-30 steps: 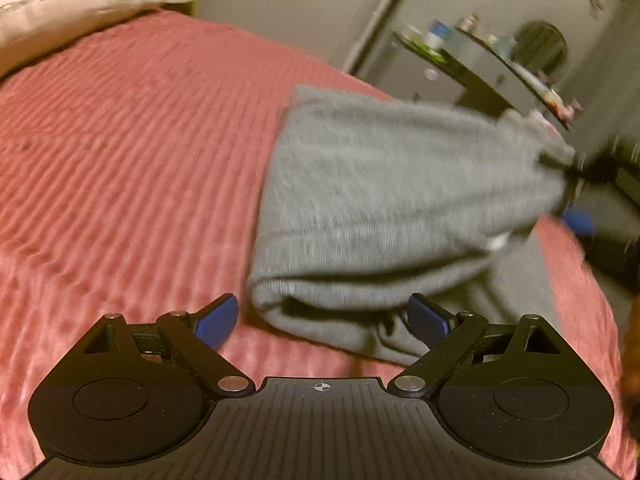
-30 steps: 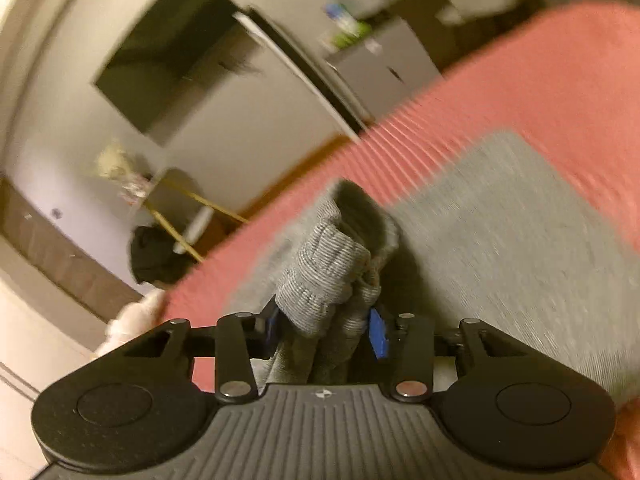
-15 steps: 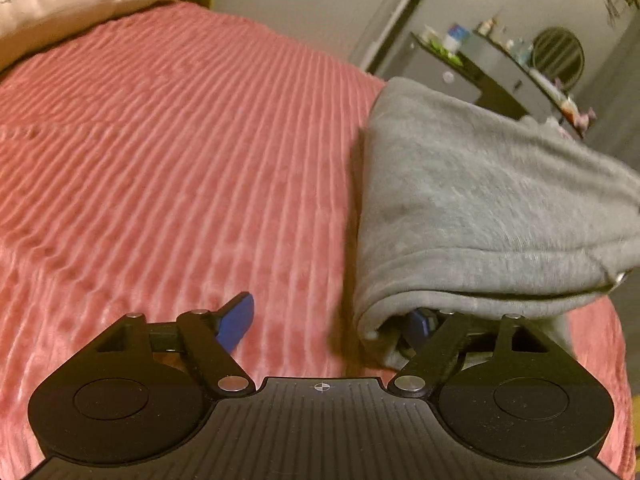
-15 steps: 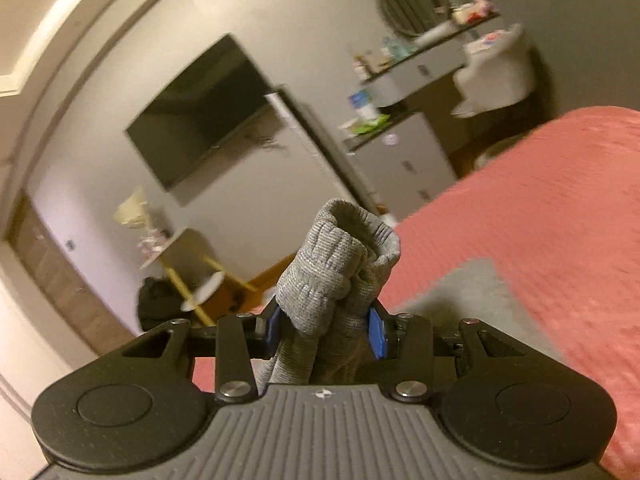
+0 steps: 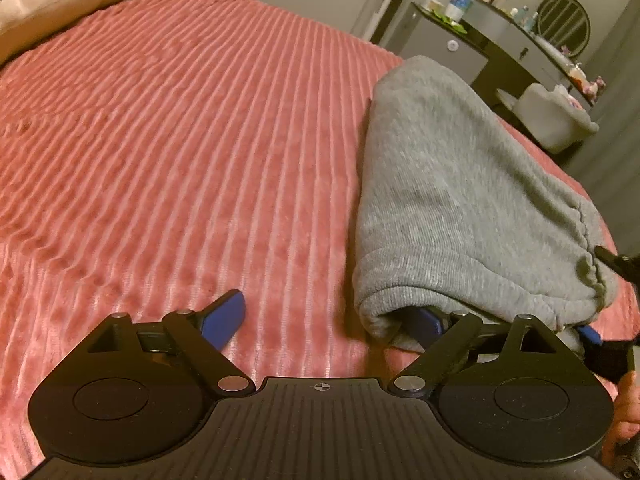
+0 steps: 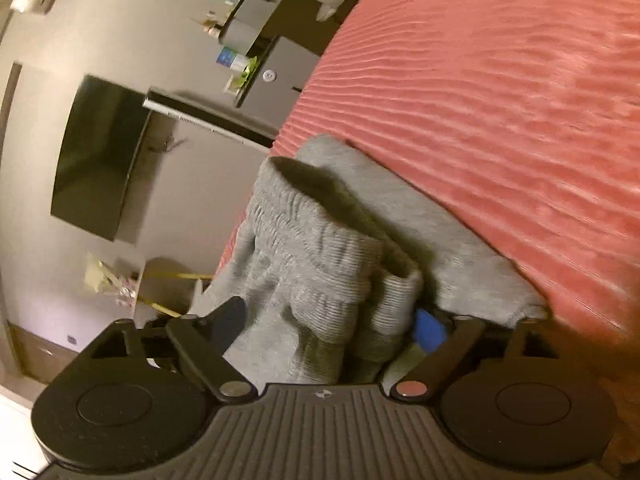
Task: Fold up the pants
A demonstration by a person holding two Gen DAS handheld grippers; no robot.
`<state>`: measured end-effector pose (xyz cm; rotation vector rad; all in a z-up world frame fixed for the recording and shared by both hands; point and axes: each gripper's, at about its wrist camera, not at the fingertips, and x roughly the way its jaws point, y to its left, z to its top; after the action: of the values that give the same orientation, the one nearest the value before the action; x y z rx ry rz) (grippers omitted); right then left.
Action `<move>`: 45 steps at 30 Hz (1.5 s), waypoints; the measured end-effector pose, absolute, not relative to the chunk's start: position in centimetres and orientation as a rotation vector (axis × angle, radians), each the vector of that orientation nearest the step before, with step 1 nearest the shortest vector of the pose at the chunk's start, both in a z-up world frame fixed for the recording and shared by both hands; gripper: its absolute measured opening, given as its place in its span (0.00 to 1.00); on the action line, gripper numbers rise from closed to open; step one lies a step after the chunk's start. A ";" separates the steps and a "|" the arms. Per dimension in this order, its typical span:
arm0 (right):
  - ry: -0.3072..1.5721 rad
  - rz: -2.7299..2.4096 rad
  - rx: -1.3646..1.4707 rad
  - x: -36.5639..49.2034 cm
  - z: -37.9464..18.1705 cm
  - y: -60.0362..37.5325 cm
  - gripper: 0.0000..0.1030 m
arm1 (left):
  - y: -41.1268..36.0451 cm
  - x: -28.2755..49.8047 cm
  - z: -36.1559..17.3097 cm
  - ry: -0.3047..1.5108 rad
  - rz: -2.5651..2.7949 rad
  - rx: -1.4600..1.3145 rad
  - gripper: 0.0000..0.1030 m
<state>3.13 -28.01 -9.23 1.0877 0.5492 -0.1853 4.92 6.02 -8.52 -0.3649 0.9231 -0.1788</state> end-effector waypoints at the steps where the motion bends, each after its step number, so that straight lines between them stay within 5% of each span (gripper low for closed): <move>1: 0.567 -0.213 1.041 3.5 -8.9 -27.6 0.69 | 6.0 4.9 -8.5 0.921 -0.177 -0.368 0.89; 2: 0.593 -0.243 0.983 4.0 -8.3 -27.2 0.45 | 6.1 4.9 -8.5 0.919 -0.178 -0.374 0.88; 5: 0.559 -0.216 0.905 4.3 -5.4 -26.3 0.41 | 6.6 4.5 -8.3 0.901 -0.163 -0.393 0.81; 7: 0.481 -0.171 0.860 3.8 -2.2 -25.3 0.40 | 7.2 4.3 -8.0 0.868 -0.153 -0.419 0.69; 12: 0.224 -0.030 0.768 0.7 0.9 -24.5 0.42 | 6.8 3.8 -7.1 0.812 -0.185 -0.396 0.71; 18: 0.641 -0.328 0.831 3.2 -8.2 -26.8 0.45 | 6.7 4.9 -8.2 0.915 -0.144 -0.406 0.76; 27: 0.389 -0.193 0.837 0.1 -3.8 -25.9 0.44 | 7.1 4.4 -7.8 0.872 -0.151 -0.418 0.74; 31: 0.616 -0.322 0.702 1.7 -7.2 -26.3 0.46 | 6.3 4.8 -8.0 0.907 -0.139 -0.376 0.77; 36: 0.618 -0.318 0.696 1.8 -6.3 -26.3 0.49 | 6.3 4.7 -7.6 0.911 -0.128 -0.363 0.78; 40: 0.643 -0.306 0.698 2.0 -6.1 -27.0 0.57 | 6.2 4.5 -7.1 0.921 -0.120 -0.349 0.78; 43: 0.650 -0.385 0.635 0.5 -5.2 -27.3 0.95 | 6.2 3.6 -6.0 0.895 -0.106 -0.327 0.79; 45: 0.621 -0.400 0.613 -0.9 -4.6 -28.2 0.95 | 6.6 2.7 -5.3 0.847 -0.100 -0.336 0.80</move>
<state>-0.93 -28.23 -4.55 0.6128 0.6210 -0.4001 2.67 6.62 -5.26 -0.3358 0.8474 -0.1004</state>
